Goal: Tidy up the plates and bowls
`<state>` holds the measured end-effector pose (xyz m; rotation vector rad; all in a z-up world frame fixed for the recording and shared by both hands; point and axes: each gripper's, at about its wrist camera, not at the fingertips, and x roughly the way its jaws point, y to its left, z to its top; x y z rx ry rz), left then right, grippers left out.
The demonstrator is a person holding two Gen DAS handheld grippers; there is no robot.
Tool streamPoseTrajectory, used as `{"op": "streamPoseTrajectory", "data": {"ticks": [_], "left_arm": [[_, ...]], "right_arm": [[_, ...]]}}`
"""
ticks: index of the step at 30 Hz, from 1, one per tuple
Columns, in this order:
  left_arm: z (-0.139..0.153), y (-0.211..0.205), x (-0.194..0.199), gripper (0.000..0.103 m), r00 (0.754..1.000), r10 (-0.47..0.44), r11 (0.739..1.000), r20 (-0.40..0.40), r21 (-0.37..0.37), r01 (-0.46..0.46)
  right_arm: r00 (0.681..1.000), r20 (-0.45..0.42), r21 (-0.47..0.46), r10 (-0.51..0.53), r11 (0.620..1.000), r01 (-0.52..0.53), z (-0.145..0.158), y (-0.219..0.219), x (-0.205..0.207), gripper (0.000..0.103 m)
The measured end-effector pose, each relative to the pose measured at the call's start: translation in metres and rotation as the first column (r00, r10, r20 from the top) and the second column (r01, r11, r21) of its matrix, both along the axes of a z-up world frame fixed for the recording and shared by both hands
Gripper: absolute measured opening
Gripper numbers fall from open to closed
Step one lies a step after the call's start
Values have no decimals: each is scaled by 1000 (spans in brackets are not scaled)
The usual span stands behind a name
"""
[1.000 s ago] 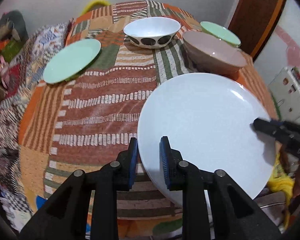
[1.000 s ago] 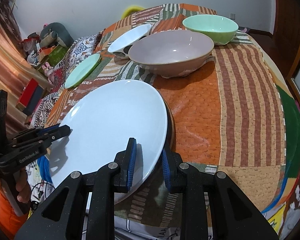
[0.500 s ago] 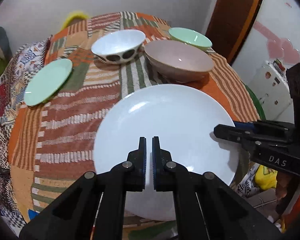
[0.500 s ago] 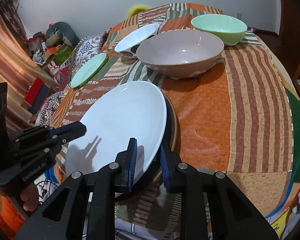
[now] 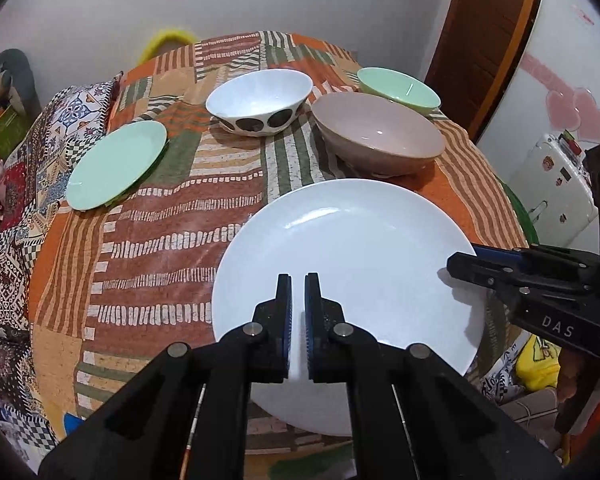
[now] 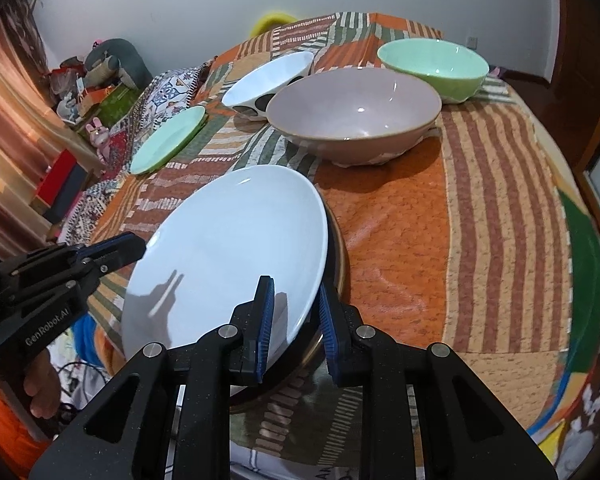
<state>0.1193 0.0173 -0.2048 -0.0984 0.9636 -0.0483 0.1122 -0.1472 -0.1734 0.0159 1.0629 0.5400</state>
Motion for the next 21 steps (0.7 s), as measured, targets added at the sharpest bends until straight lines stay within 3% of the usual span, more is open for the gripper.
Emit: {"op": "streamPoseTrajectory", "data": {"ticks": [4,10,15,21], "left_arm": [[1,3,-1,6,1000,12,1000,4,-6,-12],[5,8,-3,11,999,30,999,16,-11,-30],[14,17,-8,22,997,57,998,46,-2,-57],[35,46,-18,41,986,123,992,115,-3,-123]], "right_arm": [[998,64,-49,-17,999,20,8,-3,-2,22],[996,88,-47,-31,998,36,17,-10,-1,28],[994,111,-41,-12,999,17,27,-2,-4,30],[983,183,-24,25,999,-21,50,20,-4,41]]}}
